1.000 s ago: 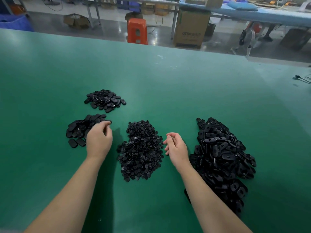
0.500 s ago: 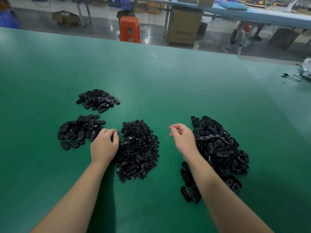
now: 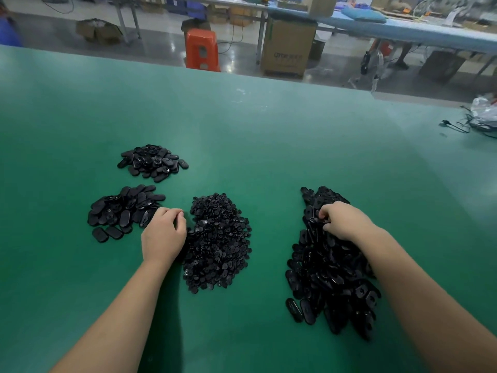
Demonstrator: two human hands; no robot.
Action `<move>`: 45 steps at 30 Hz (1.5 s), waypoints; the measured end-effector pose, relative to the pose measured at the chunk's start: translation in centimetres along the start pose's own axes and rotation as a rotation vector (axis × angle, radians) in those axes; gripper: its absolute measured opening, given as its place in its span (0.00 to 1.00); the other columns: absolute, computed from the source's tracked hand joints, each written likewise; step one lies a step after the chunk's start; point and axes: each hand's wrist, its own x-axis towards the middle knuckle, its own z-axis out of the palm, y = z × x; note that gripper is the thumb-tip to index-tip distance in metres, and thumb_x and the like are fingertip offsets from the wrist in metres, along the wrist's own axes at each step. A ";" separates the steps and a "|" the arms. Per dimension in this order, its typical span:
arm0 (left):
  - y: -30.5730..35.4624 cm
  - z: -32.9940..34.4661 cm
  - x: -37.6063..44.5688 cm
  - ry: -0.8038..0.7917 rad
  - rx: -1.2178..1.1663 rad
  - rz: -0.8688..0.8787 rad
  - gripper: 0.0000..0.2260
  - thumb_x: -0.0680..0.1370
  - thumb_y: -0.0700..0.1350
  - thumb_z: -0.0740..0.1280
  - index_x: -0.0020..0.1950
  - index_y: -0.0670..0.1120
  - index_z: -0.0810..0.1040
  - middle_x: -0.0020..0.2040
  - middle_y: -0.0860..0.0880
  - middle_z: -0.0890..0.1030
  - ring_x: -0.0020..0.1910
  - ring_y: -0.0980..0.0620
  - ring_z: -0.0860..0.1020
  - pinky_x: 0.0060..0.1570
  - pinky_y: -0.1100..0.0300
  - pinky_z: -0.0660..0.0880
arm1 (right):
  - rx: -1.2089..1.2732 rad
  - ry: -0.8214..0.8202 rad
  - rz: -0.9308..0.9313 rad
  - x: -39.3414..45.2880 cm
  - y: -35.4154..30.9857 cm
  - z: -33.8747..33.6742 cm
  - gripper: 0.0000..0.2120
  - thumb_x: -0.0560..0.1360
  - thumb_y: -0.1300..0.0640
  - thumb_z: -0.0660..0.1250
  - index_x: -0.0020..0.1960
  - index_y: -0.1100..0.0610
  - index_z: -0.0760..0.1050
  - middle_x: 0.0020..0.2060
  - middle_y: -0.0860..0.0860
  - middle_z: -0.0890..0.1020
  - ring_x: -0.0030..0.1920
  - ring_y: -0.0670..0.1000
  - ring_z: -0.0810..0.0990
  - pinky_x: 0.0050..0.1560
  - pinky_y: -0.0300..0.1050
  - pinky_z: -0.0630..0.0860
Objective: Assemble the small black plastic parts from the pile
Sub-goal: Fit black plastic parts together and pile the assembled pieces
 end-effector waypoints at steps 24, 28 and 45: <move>0.2 -0.6 0.1 -0.028 -0.041 0.003 0.07 0.80 0.51 0.67 0.54 0.53 0.84 0.48 0.57 0.76 0.35 0.61 0.74 0.30 0.63 0.68 | 1.524 0.212 0.094 -0.1 -11.4 0.9 0.06 0.81 0.64 0.65 0.57 0.59 0.72 0.48 0.57 0.82 0.33 0.47 0.83 0.36 0.40 0.82; 0.2 -0.7 0.0 -0.032 -0.039 0.037 0.09 0.80 0.51 0.68 0.59 0.55 0.84 0.46 0.58 0.75 0.33 0.59 0.74 0.28 0.62 0.67 | 1.606 0.254 0.195 -0.1 -14.7 4.2 0.04 0.81 0.61 0.65 0.51 0.52 0.72 0.51 0.51 0.82 0.35 0.45 0.83 0.37 0.39 0.81; 0.4 -1.0 -0.1 -0.075 0.006 0.056 0.05 0.79 0.51 0.70 0.52 0.58 0.85 0.42 0.57 0.74 0.34 0.60 0.74 0.30 0.62 0.67 | 1.578 0.365 0.102 -0.8 -14.9 7.9 0.03 0.82 0.59 0.65 0.51 0.52 0.77 0.39 0.51 0.86 0.36 0.50 0.85 0.43 0.45 0.83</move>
